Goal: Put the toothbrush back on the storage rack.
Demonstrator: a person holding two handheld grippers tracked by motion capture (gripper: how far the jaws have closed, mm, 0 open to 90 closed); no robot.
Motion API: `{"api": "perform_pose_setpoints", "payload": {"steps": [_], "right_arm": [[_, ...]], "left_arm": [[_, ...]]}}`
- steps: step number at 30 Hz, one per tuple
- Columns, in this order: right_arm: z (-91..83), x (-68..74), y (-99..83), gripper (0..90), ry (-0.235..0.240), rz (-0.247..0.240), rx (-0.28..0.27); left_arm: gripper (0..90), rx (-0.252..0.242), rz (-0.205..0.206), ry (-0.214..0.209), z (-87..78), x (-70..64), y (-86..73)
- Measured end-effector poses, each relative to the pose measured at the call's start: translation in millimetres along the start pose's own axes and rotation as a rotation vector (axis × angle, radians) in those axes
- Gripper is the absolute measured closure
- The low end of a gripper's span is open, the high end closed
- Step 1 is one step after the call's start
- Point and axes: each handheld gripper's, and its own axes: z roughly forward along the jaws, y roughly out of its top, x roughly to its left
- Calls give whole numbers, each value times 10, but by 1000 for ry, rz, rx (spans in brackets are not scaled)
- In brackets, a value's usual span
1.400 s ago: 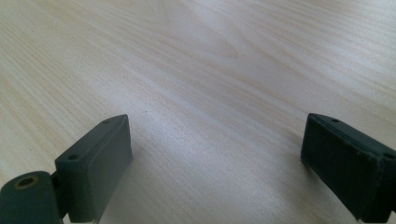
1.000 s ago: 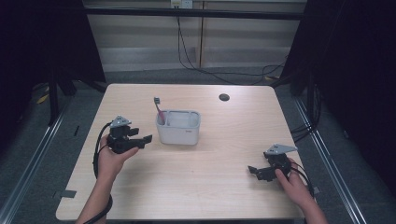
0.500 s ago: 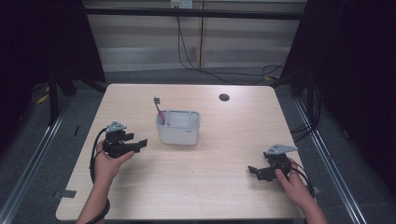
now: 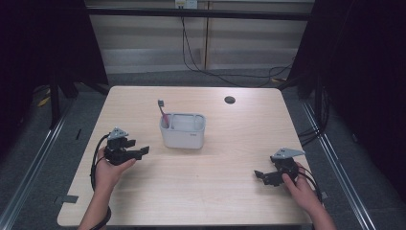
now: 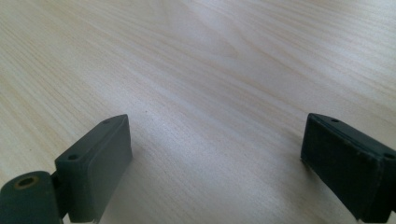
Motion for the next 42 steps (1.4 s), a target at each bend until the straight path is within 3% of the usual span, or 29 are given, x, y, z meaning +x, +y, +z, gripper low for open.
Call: {"api": "perform_pose_setpoints", "payload": {"steps": [42], "right_arm": [[0, 0, 0, 82, 0, 0, 0]], "left_arm": [[283, 60, 75, 57, -3, 182, -247]]}}
